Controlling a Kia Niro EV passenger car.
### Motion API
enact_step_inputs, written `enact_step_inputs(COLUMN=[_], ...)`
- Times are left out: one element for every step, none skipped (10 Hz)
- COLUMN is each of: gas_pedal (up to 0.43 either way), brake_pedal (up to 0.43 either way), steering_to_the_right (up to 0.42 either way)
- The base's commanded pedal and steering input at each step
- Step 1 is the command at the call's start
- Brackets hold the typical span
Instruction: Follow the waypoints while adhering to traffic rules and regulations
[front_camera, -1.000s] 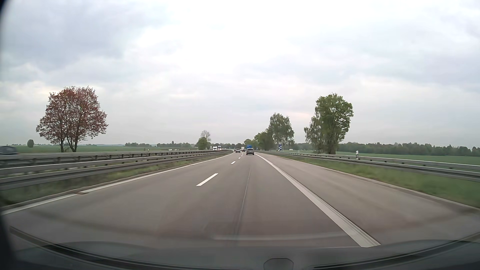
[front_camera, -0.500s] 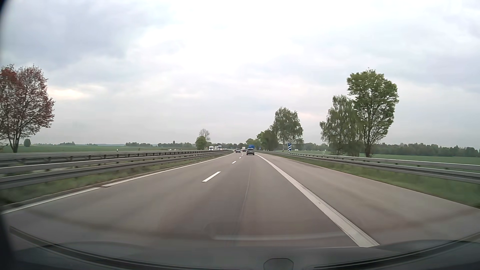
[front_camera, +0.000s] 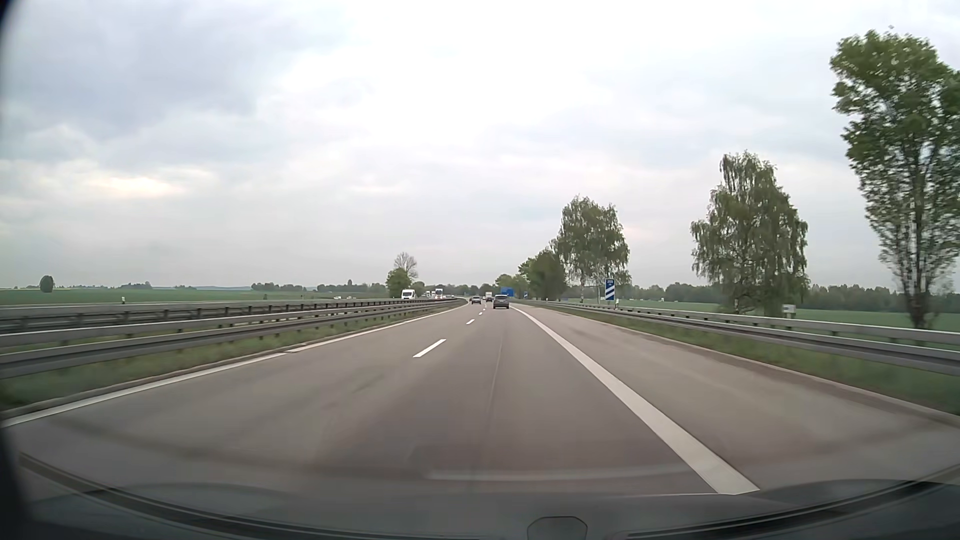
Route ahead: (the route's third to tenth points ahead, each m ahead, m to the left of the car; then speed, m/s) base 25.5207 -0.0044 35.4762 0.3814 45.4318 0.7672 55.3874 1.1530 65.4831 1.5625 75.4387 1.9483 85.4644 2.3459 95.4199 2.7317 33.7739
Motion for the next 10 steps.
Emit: enact_step_inputs(gas_pedal=[0.177,0.177,0.177,0.177,0.177,0.177,0.177,0.177,0.177,0.177], brake_pedal=[0.000,0.000,0.000,0.000,0.000,0.000,0.000,0.000,0.000,0.000], steering_to_the_right=[-0.004,-0.004,-0.004,-0.004,-0.004,-0.004,-0.004,-0.004,-0.004,-0.004])
